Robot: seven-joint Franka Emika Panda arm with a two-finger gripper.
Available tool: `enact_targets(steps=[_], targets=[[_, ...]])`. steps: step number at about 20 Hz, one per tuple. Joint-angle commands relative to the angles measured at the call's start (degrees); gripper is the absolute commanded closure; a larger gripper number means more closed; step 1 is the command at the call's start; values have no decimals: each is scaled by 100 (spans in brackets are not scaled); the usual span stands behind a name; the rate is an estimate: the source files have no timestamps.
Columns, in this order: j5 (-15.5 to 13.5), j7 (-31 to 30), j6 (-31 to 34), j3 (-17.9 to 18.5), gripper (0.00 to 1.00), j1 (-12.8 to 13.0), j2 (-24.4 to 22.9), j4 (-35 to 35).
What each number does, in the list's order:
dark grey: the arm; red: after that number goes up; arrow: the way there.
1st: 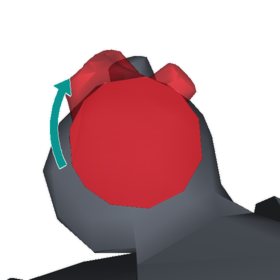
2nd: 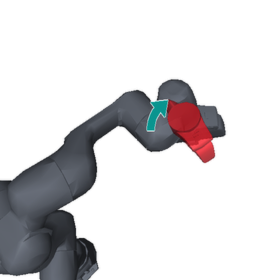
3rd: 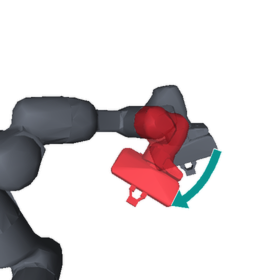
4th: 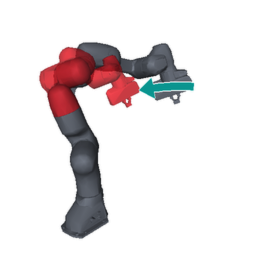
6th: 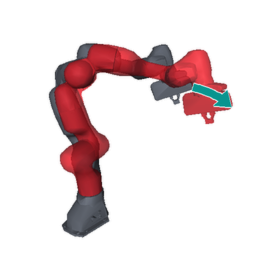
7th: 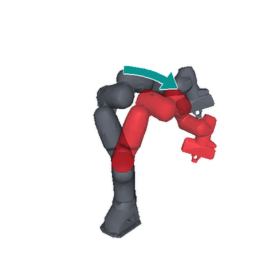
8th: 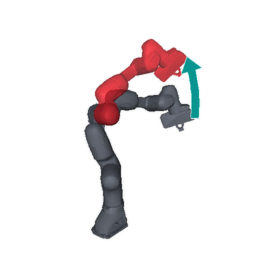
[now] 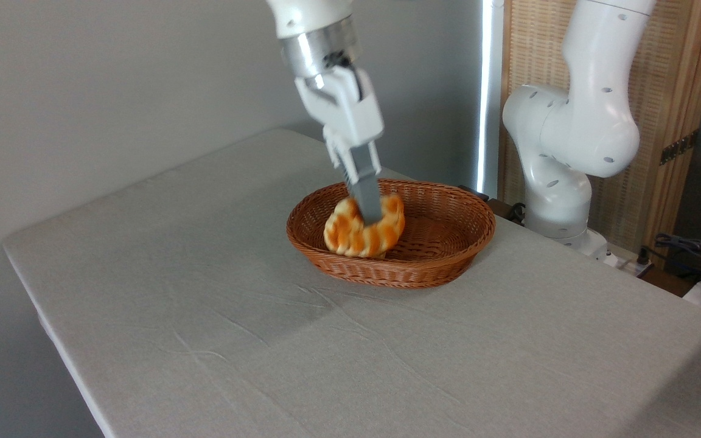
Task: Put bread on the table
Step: 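Lift the braided roll out of the basket and carry it beside, then lower the braided roll onto the table and open the gripper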
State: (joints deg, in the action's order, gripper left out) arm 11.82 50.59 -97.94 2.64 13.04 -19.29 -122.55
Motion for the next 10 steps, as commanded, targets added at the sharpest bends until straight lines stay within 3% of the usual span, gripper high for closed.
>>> enact_targets(steps=[1,3,8,10], targets=[[811,48,-899,96,85,-3,1013,275],[1075,21,-1383,359,84,-3,1347,424],[1182,65,-1877,430,81,5,1692,697],[1558,56,-2140,413,58,5,1814,688]])
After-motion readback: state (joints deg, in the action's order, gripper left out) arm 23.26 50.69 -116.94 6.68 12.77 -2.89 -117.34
